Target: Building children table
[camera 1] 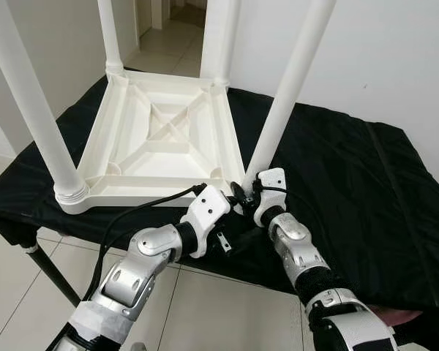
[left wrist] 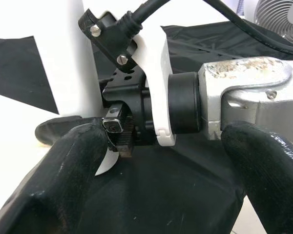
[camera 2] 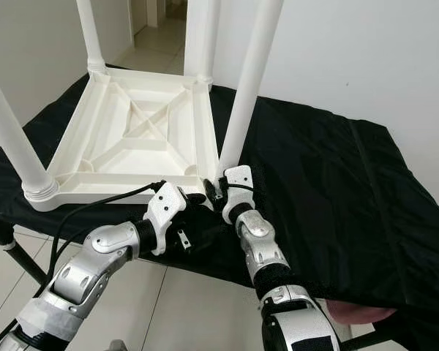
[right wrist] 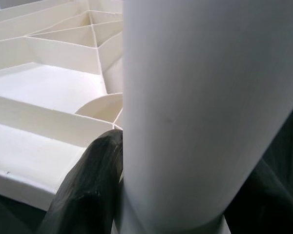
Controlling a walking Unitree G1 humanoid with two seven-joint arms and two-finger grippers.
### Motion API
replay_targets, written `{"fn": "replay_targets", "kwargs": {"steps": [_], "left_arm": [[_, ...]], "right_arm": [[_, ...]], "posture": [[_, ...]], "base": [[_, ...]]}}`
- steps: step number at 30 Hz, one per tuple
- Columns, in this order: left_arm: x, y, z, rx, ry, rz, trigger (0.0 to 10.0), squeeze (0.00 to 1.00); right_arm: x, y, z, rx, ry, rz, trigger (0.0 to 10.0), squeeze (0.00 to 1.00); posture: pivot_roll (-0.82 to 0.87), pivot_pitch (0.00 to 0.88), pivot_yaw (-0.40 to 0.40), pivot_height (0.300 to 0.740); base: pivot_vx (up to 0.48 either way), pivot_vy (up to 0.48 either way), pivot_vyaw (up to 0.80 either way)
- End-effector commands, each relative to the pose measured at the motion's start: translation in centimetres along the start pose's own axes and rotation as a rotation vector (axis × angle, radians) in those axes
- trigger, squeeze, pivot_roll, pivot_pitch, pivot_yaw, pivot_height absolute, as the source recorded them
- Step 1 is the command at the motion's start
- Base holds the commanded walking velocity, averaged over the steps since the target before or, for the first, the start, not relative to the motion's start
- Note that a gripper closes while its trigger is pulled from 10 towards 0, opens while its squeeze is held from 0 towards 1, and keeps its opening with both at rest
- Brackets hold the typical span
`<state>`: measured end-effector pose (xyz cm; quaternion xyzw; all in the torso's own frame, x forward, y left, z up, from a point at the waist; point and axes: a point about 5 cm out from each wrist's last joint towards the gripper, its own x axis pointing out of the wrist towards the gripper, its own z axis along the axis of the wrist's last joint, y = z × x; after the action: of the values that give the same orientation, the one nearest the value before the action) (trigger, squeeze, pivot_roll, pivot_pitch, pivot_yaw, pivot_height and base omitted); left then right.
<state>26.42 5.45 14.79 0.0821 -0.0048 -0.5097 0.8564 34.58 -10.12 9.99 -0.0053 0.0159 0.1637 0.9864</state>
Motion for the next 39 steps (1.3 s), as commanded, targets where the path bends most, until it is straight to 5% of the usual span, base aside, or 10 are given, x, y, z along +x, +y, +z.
{"fn": "replay_targets", "kwargs": {"steps": [1,5,12,13,14,15,24,26,36,39], "left_arm": [[0.1,-0.3,0.0,-0.002,0.001,-0.01,10.0,0.0],[0.1,-0.3,0.0,-0.002,0.002,-0.014,10.0,0.0],[0.3,-0.5,-0.1,-0.002,0.001,-0.024,10.0,0.0],[0.3,-0.4,0.0,-0.001,0.001,-0.019,10.0,0.0],[0.3,-0.4,0.0,-0.001,0.001,-0.019,10.0,0.0],[0.2,-0.4,0.0,-0.001,0.001,-0.016,10.0,0.0],[0.1,-0.6,-0.2,-0.005,0.003,-0.011,10.0,0.0],[0.2,-0.7,-0.2,-0.007,0.001,-0.01,10.0,0.0],[0.4,-0.5,-0.1,0.001,-0.001,-0.016,10.0,0.0],[0.4,-0.5,0.0,0.003,-0.002,-0.016,10.0,0.0]], "right_arm": [[-1.0,-1.1,-1.6,0.016,0.07,-0.163,10.0,0.0],[-1.3,-0.3,-1.8,0.022,0.069,-0.287,10.0,0.0],[-1.1,1.8,-2.0,0.021,0.093,-0.229,10.0,0.0],[-1.1,1.9,-1.7,0.019,0.076,-0.218,10.0,0.51],[-1.1,1.9,-1.7,0.019,0.076,-0.218,10.0,0.51],[-1.2,1.9,-1.5,0.03,0.065,-0.219,10.0,1.0],[-1.6,0.9,-0.9,0.024,0.013,-0.223,10.0,1.0],[-2.0,0.5,-0.9,0.005,-0.001,-0.178,10.0,0.0],[-2.8,-3.5,0.1,-0.029,-0.047,0.182,10.0,0.0],[-2.6,-3.9,0.5,-0.034,-0.051,0.206,10.0,0.0]], "posture": [[0.02,0.0,-0.11,0.74],[0.02,0.0,-0.114,0.74],[0.02,0.0,-0.112,0.74],[0.02,0.0,-0.112,0.74],[0.02,0.0,-0.112,0.74],[0.02,0.0,-0.112,0.74],[0.03,0.0,-0.123,0.74],[0.03,0.0,-0.128,0.74],[0.02,0.0,-0.119,0.74],[0.02,0.0,-0.117,0.74]], "base": [[0.0,0.0,0.0],[0.0,0.0,0.0],[0.0,0.0,0.0],[0.0,0.0,0.0],[0.0,0.0,0.0],[0.0,0.0,0.0],[0.0,0.0,0.0],[0.0,0.0,0.0],[0.0,0.0,0.0],[0.0,0.0,0.0]]}}
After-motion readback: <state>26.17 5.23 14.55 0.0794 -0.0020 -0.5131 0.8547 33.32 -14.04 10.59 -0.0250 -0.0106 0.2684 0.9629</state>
